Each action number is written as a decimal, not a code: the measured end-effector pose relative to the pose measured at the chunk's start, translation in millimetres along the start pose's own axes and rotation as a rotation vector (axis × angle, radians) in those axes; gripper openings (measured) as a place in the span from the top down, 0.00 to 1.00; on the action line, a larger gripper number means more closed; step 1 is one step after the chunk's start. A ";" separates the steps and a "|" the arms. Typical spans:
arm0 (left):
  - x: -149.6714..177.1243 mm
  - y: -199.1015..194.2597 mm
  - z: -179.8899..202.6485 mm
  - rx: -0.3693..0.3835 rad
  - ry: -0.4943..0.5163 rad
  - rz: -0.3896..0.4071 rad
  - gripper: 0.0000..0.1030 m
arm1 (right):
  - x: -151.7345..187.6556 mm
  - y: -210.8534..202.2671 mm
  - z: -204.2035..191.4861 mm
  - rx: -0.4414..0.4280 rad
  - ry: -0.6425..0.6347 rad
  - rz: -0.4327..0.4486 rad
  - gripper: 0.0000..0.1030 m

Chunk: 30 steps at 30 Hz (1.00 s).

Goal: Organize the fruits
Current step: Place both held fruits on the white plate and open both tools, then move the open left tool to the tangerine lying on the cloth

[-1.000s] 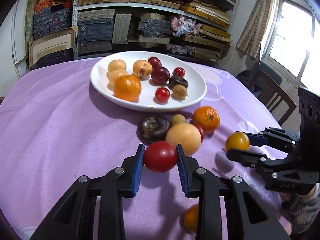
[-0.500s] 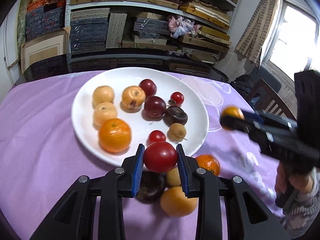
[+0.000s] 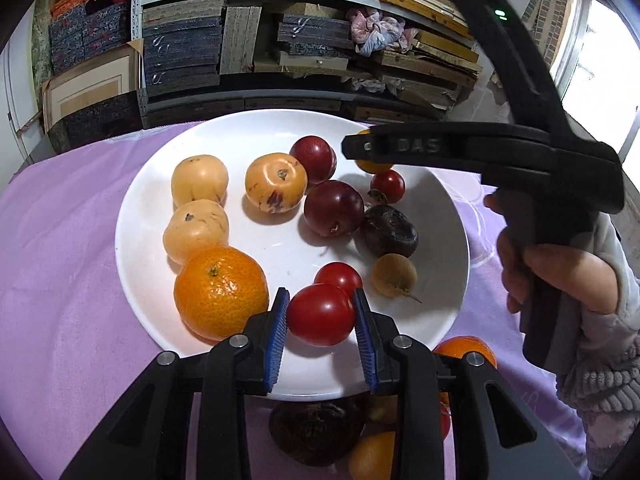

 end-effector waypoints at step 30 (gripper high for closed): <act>103.4 -101.2 21.6 -0.059 0.058 0.064 0.18 | 171.2 -126.4 -9.7 0.207 -0.229 0.176 0.16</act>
Point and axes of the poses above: each gripper's, at about its wrist camera, not at the fingertips, and y roughly the way its jaws point, z to its right, x to its underside, the point moved 3 cm from there along y, roughly the way its jaws point, and after that the axes turned 2 degrees about y, right-handed, at the moved point
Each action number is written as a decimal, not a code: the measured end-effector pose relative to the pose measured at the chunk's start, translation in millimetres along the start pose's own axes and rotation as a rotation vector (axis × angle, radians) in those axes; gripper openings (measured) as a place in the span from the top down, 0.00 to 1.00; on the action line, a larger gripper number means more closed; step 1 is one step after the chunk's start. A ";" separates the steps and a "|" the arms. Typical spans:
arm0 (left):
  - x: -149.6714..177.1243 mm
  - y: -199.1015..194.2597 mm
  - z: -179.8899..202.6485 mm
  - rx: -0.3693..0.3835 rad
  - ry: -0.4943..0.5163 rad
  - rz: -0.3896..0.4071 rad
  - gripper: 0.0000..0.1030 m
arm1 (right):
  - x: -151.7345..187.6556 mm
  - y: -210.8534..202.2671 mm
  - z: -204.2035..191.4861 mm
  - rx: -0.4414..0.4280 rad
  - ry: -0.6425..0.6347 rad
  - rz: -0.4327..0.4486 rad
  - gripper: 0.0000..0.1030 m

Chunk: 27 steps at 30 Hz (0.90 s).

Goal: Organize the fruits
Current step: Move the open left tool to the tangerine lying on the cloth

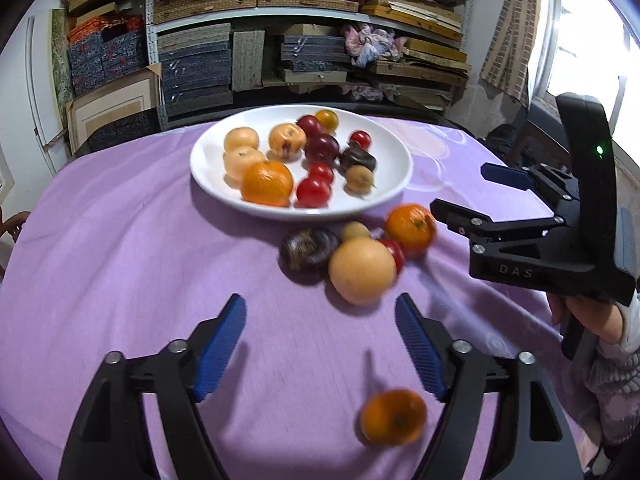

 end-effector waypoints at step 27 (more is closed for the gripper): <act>51.3 6.4 28.2 0.026 0.094 -0.045 0.30 | 21.5 -14.5 36.4 -0.122 0.222 0.011 0.08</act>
Point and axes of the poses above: each gripper's, at about its wrist camera, not at the fingertips, and y roughly the way its jaws point, z to its right, x to its underside, the point moved 3 cm from there along y, roughly the way its jaws point, and after that the axes turned 2 degrees about y, right-handed, at the moved point
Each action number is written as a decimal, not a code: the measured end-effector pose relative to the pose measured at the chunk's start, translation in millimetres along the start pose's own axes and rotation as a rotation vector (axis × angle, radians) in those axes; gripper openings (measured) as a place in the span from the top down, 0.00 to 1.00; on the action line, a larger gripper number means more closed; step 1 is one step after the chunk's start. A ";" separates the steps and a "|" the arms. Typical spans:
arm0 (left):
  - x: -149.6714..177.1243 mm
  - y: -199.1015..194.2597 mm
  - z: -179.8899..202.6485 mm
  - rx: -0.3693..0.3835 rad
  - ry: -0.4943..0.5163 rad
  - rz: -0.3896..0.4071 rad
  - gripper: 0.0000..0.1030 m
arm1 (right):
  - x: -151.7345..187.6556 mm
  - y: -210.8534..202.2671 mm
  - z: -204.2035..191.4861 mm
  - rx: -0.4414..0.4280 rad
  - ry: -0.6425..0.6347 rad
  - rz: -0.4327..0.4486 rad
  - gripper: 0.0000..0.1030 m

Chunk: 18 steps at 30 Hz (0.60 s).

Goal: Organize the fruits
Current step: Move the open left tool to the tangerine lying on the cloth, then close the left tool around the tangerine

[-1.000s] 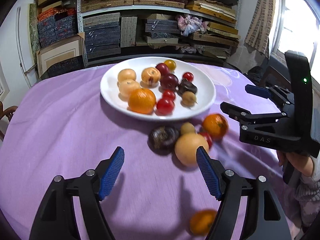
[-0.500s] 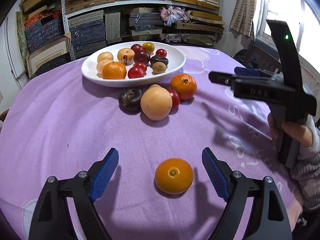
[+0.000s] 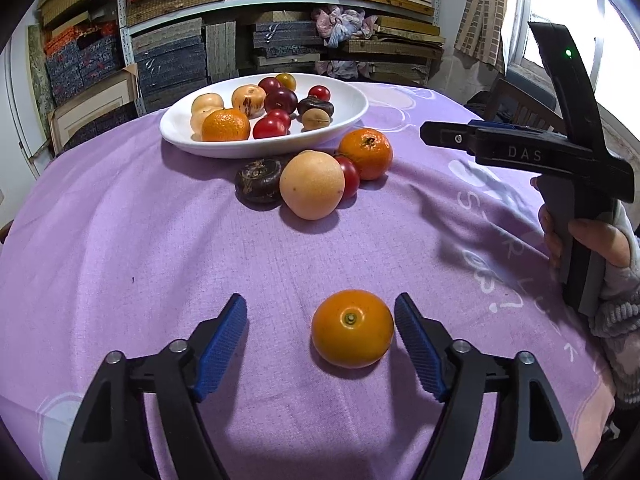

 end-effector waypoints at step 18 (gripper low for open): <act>2.9 1.9 1.4 0.071 0.007 -0.020 0.62 | 4.8 -1.8 -21.7 -0.059 -0.073 0.010 0.08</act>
Point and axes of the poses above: each gripper's, at about its wrist camera, not at the fingertips, and y roughly the way its jaws point, z to its right, x to its underside, the point moved 3 cm from there along y, roughly the way its jaws point, and after that the axes turned 2 degrees about y, right-handed, at the moved point
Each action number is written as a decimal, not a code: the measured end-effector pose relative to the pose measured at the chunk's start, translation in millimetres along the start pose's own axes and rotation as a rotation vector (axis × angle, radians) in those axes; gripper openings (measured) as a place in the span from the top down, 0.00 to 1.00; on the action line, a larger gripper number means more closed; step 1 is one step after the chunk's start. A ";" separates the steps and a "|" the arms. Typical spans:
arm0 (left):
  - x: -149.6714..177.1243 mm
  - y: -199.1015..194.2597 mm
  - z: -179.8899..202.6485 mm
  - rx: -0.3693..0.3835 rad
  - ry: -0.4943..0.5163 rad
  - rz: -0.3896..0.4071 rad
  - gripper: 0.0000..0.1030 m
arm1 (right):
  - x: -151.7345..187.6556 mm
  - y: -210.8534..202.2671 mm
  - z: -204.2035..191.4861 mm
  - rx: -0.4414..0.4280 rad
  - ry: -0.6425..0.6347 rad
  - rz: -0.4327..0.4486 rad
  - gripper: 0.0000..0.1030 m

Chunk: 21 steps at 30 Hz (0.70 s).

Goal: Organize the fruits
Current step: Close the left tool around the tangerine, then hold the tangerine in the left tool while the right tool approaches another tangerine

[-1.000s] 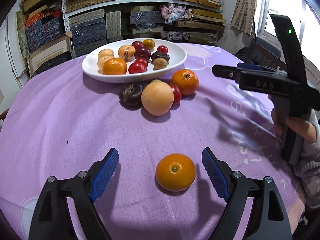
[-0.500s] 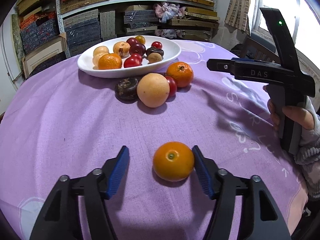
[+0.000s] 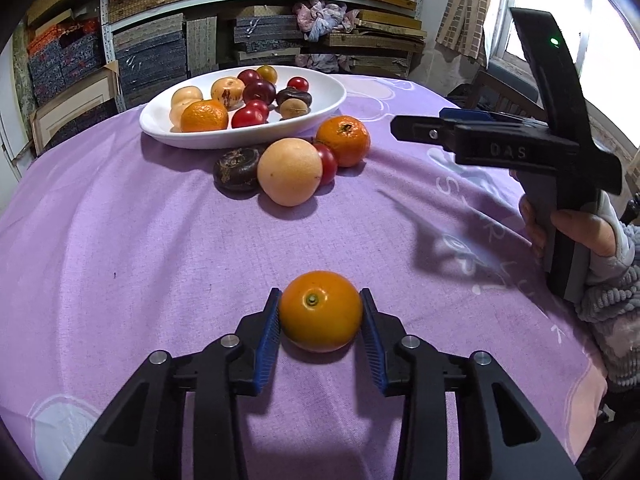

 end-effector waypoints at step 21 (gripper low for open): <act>0.4 -14.0 -90.2 -0.140 -0.187 0.037 0.62 | 5.4 21.4 -90.9 -0.234 -0.173 -0.146 0.56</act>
Point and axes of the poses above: each gripper's, at about its wrist camera, not at the fingertips, and y roughly the way its jaws point, z to its right, x to its underside, the point moved 3 cm from there along y, roughly the way its jaws point, and after that the axes turned 2 degrees about y, right-handed, at the moved point
